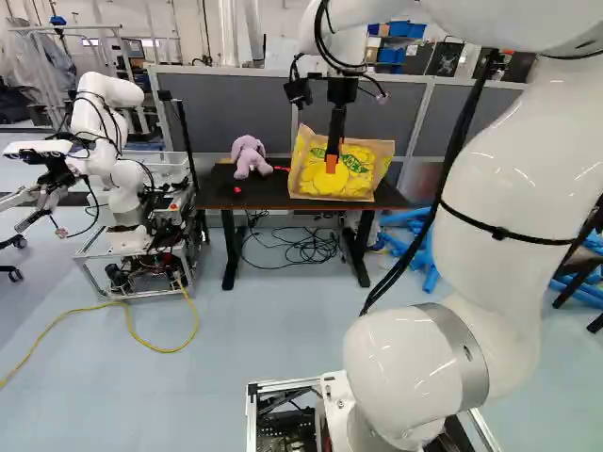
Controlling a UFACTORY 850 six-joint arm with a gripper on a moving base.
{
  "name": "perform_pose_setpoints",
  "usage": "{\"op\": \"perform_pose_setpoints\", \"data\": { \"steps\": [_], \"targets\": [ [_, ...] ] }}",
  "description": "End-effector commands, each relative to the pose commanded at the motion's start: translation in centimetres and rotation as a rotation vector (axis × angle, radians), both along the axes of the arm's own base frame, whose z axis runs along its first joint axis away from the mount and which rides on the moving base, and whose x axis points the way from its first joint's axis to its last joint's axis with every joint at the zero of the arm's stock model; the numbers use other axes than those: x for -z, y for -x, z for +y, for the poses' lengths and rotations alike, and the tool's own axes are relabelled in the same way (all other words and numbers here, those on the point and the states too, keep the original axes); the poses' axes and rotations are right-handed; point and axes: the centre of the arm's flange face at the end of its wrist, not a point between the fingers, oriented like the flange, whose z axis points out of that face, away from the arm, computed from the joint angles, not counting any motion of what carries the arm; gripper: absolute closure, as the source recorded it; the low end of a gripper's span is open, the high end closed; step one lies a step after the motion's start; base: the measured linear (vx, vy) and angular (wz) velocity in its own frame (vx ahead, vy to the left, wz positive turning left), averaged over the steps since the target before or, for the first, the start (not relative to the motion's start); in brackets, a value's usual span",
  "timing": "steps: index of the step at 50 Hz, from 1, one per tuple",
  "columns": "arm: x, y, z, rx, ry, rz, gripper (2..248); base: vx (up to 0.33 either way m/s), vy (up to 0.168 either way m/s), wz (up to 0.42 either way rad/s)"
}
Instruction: Pick up the bag on the ground and place it on the table
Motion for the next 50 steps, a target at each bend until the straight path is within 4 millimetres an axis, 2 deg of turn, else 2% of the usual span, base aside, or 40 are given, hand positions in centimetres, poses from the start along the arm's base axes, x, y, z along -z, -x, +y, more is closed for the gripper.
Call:
{"op": "perform_pose_setpoints", "data": {
  "steps": [23, 50],
  "targets": [
    [1.3, 0.2, -0.1, 0.042, -0.003, -0.047, 3, 0.000, 0.000, 0.000],
    [4.2, 0.7, -0.2, 0.133, -0.016, -0.148, 3, 0.000, 0.000, 0.000]
  ]
}}
